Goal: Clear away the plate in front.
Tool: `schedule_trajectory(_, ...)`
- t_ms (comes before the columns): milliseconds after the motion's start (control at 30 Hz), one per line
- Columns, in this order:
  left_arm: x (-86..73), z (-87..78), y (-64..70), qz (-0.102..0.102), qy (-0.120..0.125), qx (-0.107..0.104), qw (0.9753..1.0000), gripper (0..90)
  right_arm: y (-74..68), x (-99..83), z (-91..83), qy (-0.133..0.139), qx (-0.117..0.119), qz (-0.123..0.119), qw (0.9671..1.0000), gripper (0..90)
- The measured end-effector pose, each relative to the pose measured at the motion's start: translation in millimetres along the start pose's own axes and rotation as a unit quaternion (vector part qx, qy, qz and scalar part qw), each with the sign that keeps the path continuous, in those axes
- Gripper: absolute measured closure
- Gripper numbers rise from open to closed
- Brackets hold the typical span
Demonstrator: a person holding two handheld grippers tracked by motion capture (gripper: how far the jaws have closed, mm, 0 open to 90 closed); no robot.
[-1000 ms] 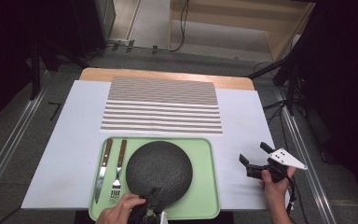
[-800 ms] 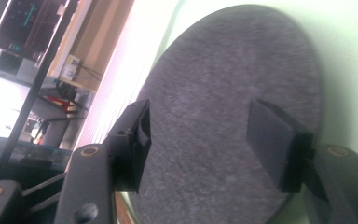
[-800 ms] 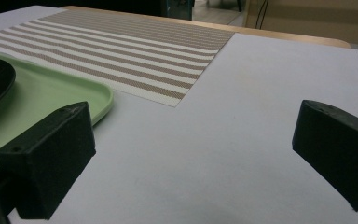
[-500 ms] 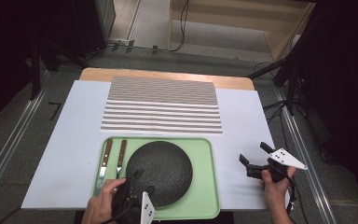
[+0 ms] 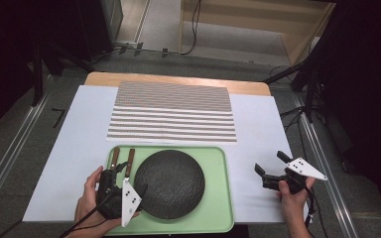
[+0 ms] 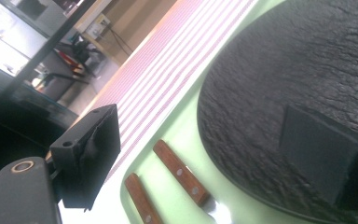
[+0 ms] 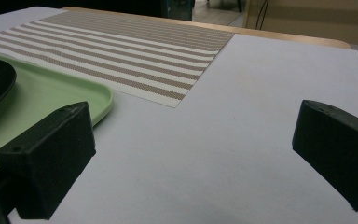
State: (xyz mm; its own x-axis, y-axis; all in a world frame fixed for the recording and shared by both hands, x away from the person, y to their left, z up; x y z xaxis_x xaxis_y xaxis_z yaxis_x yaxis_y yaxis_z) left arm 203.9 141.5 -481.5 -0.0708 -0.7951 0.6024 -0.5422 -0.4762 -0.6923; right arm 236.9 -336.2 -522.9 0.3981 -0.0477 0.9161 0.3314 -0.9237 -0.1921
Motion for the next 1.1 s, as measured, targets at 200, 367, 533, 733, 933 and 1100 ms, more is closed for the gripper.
schedule_trajectory(200, -10.9, 0.8, -14.6, -0.034, 0.009, 0.008, 0.9994, 6.8, 0.1, 0.0, 0.0, 0.0, 0.001, 0.0, 1.0, 0.0)
schedule_trajectory(367, -18.6, 0.4, -26.1, -0.06, 0.014, 0.008, 0.9981, 0.0, 0.0, 0.0, 0.1, 0.0, 0.001, 0.0, 1.0, 0.0)
schedule_trajectory(533, -30.1, 2.9, -37.8, -0.089, 0.018, 0.015, 0.9957, 0.0, -0.2, 0.0, 0.1, 0.0, 0.001, 0.0, 1.0, 0.0)
schedule_trajectory(733, -45.8, 8.0, -53.7, -0.13, 0.014, 0.018, 0.9913, 0.0, -0.2, -0.1, 0.2, 0.0, 0.001, -0.001, 1.0, 0.0)
schedule_trajectory(933, -59.1, 10.8, -68.3, -0.174, 0.023, 0.013, 0.9845, 0.0, -0.5, -0.2, 0.5, -0.001, 0.0, -0.001, 1.0, 0.0)
schedule_trajectory(1100, -72.4, 14.6, -79.0, -0.207, 0.027, 0.006, 0.978, 0.0, -0.6, -0.2, 0.7, -0.001, 0.0, -0.002, 1.0, 0.0)
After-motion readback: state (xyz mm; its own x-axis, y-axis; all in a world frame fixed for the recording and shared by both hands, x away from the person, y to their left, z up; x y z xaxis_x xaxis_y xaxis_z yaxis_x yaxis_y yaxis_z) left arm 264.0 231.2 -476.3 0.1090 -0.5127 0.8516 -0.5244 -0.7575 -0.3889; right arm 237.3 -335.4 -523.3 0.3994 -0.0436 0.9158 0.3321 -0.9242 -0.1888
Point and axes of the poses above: each handheld gripper's, and its own axes: z roughly forward along the jaws, x roughly out of its top, y roughly to its right, the point moved 2 cm from there along z, roughly forward along the jaws, and after that the axes turned 8 degrees about z, right-handed, at the moved point
